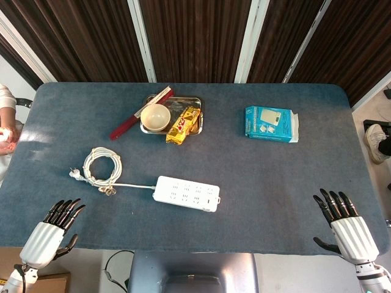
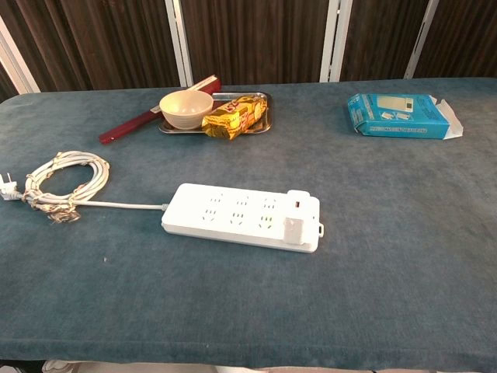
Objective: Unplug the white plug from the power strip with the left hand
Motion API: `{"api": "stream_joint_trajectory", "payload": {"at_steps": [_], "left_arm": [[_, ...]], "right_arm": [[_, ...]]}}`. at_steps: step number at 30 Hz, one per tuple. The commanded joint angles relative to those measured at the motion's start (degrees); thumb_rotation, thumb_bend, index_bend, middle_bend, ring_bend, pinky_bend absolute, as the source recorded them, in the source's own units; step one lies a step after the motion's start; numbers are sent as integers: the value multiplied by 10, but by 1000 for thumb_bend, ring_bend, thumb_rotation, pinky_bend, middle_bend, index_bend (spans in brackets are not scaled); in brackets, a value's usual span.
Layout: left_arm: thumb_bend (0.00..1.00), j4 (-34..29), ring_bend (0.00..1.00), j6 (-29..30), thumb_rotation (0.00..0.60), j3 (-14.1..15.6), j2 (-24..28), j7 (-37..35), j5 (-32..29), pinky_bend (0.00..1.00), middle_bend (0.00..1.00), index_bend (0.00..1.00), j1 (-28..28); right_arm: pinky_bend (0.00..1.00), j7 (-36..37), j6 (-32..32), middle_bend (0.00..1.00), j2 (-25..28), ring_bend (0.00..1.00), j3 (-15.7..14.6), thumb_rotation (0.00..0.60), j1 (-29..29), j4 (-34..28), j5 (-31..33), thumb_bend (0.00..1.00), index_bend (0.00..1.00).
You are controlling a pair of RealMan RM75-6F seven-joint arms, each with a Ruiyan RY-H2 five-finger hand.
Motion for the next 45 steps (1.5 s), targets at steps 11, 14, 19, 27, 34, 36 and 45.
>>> {"api": "stream_joint_trajectory", "payload": {"at_steps": [11,14,19,27,34,36,45], "left_arm": [[437,47,0,3,600,7,-97,-32,71,74,0,0,-30],[434,46,0,-22,600,6,-138,-8,86,74,0,0,-48],[433,-10,0,-103,600,-7,-190,50,80,74,0,0,-89],[429,-16,0,-183,600,-69,-306,147,34,74,0,0,-139],[422,38,0,-225,600,-124,-400,194,-7,74,0,0,-189],[422,59,0,-236,600,-141,-422,206,-21,74,0,0,-205],[403,115,0,-287,600,-189,-474,217,-105,74,0,0,-253]], "right_arm": [[0,28,-9,0,-16,0,18,600,30,11,-15,208,0],[0,34,-22,0,-18,0,31,600,44,10,-2,209,0],[0,36,-48,0,-18,0,44,600,59,-4,25,208,0],[0,51,-64,0,-14,0,56,600,67,1,61,209,0],[0,58,-75,0,-8,0,61,600,73,0,79,209,0],[0,58,-77,0,-5,0,62,600,74,-2,84,209,0],[0,64,-77,0,4,0,67,600,76,-4,98,208,0]]}}
